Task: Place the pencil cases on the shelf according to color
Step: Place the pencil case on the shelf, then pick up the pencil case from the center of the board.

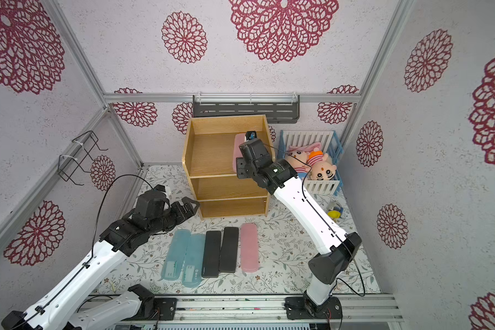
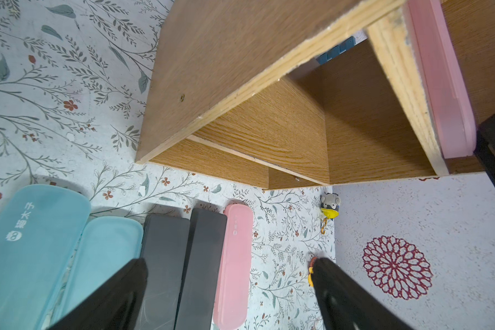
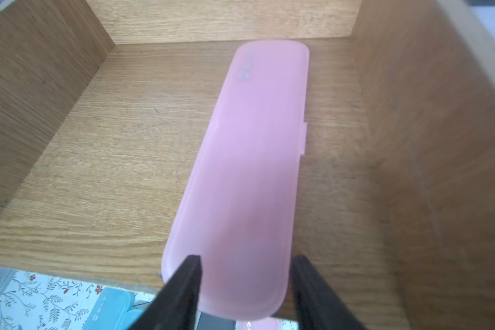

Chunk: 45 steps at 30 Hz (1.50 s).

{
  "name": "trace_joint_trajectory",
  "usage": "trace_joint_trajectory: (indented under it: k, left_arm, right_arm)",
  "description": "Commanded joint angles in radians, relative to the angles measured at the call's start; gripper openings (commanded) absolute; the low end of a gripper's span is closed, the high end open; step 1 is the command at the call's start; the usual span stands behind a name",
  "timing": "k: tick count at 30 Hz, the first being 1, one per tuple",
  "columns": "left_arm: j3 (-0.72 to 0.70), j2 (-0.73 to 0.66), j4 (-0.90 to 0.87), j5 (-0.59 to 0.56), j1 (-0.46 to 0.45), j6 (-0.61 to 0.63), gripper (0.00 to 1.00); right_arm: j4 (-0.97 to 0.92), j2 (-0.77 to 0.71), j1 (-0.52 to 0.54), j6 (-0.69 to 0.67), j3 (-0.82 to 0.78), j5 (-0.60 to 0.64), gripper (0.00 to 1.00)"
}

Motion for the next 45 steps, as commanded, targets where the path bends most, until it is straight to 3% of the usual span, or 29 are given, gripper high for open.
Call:
trace_joint_trajectory:
  k: [1,6,9,13,19,23,26,32,38,45]
  left_arm:
    - [0.008,-0.024,-0.02,-0.042,-0.022,0.003,0.97]
    - [0.027,-0.061,-0.097,-0.112,-0.03,0.026,0.97]
    - [0.012,-0.094,-0.14,-0.157,-0.031,0.032,0.97]
    - [-0.041,-0.144,-0.172,-0.179,-0.031,0.024,0.97]
    - [-0.146,-0.2,-0.177,-0.185,-0.034,-0.006,0.97]
    - [-0.177,-0.211,-0.187,-0.202,-0.037,0.019,0.97]
    - [-0.184,-0.21,-0.206,-0.235,-0.036,0.042,0.97]
    - [-0.244,-0.257,-0.185,-0.268,-0.036,0.0,0.97]
    - [-0.322,-0.301,-0.108,-0.245,-0.036,-0.049,0.97]
    - [-0.329,-0.252,-0.077,-0.215,-0.037,-0.053,0.97]
  right_arm:
    - [0.002,-0.015,-0.005,-0.024,0.123,-0.005,0.79]
    - [-0.12,-0.001,0.025,-0.044,0.358,-0.038,0.91]
    - [-0.171,-0.063,0.094,0.005,0.279,0.038,0.94]
    - [-0.076,-0.276,0.245,0.122,-0.164,0.138,0.96]
    - [0.177,-0.606,0.387,0.404,-0.857,0.084,0.96]
    - [0.233,-0.676,0.494,0.555,-1.114,0.073,0.98]
    - [0.224,-0.654,0.55,0.636,-1.203,0.091,0.99]
    - [0.279,-0.602,0.561,0.701,-1.317,0.064,0.99]
    - [0.349,-0.554,0.562,0.711,-1.354,0.05,0.99]
    - [0.416,-0.431,0.561,0.691,-1.344,0.045,0.99]
